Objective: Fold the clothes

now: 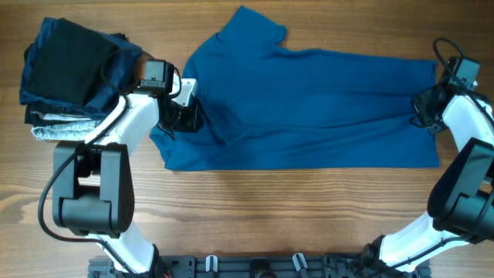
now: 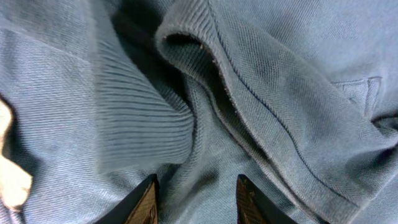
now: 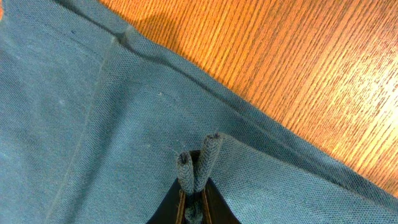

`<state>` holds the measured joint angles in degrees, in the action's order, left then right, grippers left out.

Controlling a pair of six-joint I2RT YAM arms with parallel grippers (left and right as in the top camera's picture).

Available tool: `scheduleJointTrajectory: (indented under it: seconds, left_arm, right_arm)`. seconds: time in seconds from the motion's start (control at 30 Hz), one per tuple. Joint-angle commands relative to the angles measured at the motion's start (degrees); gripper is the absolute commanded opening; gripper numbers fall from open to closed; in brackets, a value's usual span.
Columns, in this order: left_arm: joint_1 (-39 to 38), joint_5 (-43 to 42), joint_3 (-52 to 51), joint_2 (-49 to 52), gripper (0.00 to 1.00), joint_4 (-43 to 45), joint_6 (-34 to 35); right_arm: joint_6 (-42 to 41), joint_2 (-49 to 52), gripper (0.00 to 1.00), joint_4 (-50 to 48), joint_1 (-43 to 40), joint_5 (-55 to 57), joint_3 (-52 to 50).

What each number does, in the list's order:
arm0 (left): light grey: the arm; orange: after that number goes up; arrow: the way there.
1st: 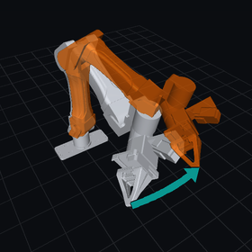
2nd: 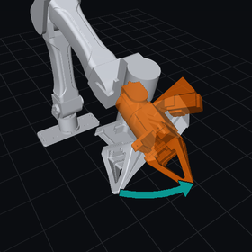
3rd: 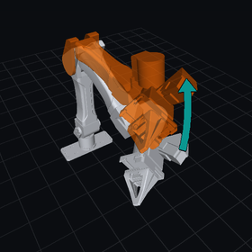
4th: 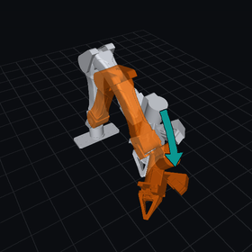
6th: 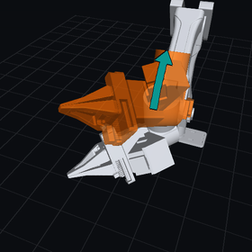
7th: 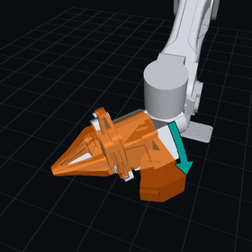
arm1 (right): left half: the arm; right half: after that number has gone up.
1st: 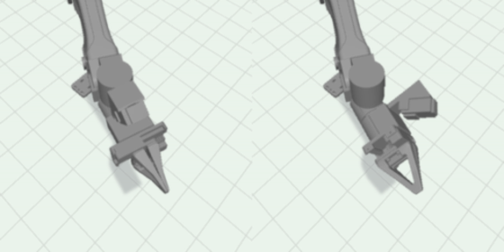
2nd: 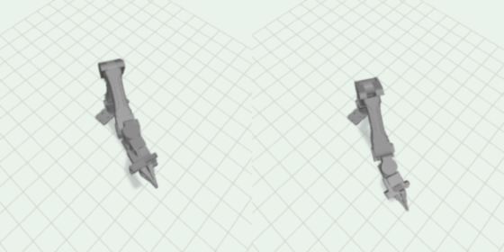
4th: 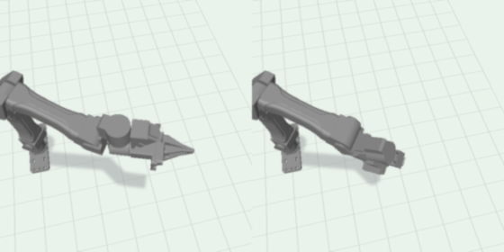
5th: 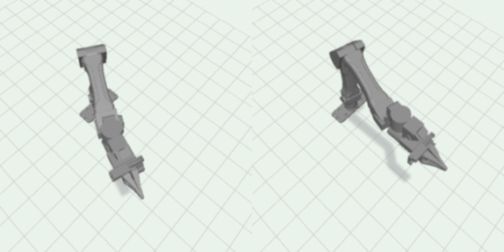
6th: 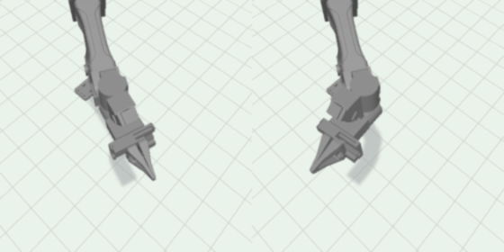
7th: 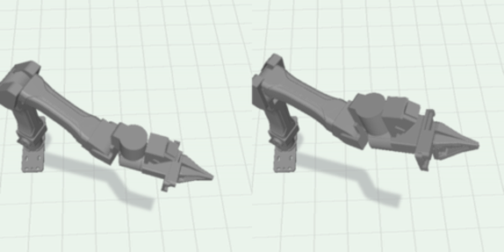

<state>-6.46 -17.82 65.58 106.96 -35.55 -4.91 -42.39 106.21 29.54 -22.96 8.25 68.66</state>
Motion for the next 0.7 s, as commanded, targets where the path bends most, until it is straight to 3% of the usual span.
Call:
scheduleJointTrajectory:
  seconds: [0.0, 0.13, 0.37, 0.6, 0.67]
  left_arm:
    - [-0.44, 0.52, -0.11, 1.84, 0.29, 0.15, -0.85]
    - [-0.39, 0.55, -0.09, 1.81, 0.20, 1.05, -0.83]
    - [1.01, 1.14, 2.03, 0.31, 0.16, 1.36, 1.14]
    - [4.13, 1.18, 2.25, -3.45, 0.17, 1.33, 2.38]
    - [4.11, 1.16, 2.25, -3.45, 0.23, 1.29, 2.34]
  right_arm:
    - [0.37, -1.31, 0.07, -0.35, -0.35, 2.10, 1.07]
    - [0.39, -1.31, 0.07, -0.33, -0.35, 2.12, 1.07]
    - [0.35, -1.31, 0.06, -0.28, -0.35, 2.58, 1.07]
    - [0.42, 0.33, 0.06, -0.63, -0.35, 3.41, 0.98]
    - [0.42, 0.33, 0.07, -1.09, -0.35, 3.39, 0.98]
